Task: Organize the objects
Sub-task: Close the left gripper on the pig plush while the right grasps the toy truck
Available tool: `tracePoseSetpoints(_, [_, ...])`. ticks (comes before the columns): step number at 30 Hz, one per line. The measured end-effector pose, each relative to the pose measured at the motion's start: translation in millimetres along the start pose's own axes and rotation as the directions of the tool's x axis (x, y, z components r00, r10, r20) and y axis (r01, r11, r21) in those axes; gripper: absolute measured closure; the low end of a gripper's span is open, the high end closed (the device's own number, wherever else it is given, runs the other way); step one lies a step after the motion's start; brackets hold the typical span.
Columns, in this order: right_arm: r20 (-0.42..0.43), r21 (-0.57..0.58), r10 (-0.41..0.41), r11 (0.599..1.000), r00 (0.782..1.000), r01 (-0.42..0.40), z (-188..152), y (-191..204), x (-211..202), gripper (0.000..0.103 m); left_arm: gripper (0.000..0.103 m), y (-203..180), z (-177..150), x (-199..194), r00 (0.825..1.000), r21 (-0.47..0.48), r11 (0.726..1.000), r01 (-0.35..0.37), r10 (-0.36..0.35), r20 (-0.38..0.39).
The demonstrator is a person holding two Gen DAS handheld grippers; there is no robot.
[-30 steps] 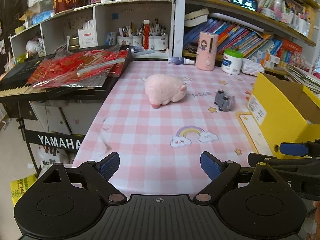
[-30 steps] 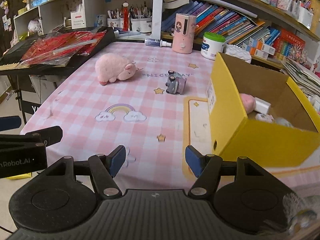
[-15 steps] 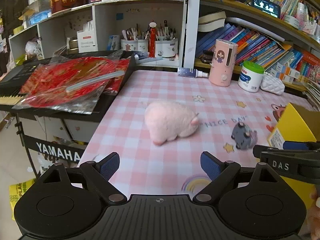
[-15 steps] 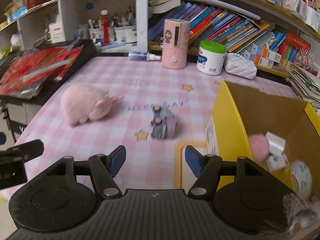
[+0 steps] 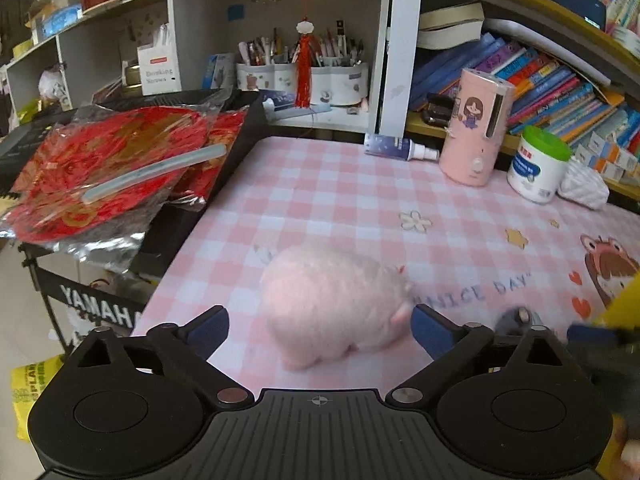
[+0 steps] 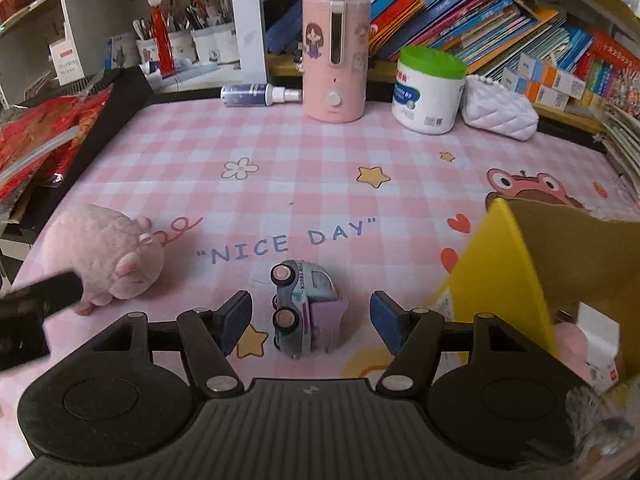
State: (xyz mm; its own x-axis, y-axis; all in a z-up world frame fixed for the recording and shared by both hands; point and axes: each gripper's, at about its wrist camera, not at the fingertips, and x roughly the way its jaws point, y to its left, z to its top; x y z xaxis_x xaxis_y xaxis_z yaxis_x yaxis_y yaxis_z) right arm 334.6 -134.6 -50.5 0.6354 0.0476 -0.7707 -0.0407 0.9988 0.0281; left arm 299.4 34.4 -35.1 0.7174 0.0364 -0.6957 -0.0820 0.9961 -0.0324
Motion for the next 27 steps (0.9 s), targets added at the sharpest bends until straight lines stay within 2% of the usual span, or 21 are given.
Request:
tracePoseSetpoints(6, [-0.042,-0.014,0.016,1.000,0.999,-0.017,-1,1,16,0.039,0.003,-6,11,33,0.999,-0.029,0.999,0.014,-0.016,-0.042])
tracePoseSetpoints(9, [-0.059,-0.019,0.023,1.000,0.998,-0.025,-1,2,21,0.040,0.001,-11,11,47,0.998,-0.006,1.000,-0.019,0.018,-0.068])
tracePoseSetpoints(13, [-0.075,-0.021,0.027,0.999,0.997,-0.029,-1,2,27,0.043,0.000,-14,10,62,0.996,0.020,0.999,-0.026,0.027,-0.085])
tracePoseSetpoints(17, [-0.089,-0.022,0.024,0.999,0.996,-0.026,-1,1,32,0.052,0.000,-15,10,72,0.995,0.016,1.000,-0.016,0.017,-0.094])
tracePoseSetpoints(20, [-0.088,-0.026,0.019,0.999,0.996,-0.021,-1,1,33,0.060,0.000,-14,9,79,0.994,0.014,1.000,-0.005,0.006,-0.109])
tracePoseSetpoints(27, [-0.062,-0.049,0.054,0.997,0.997,-0.057,-1,3,25,0.061,0.005,-9,7,64,0.996,-0.031,0.999,0.034,-0.036,-0.081])
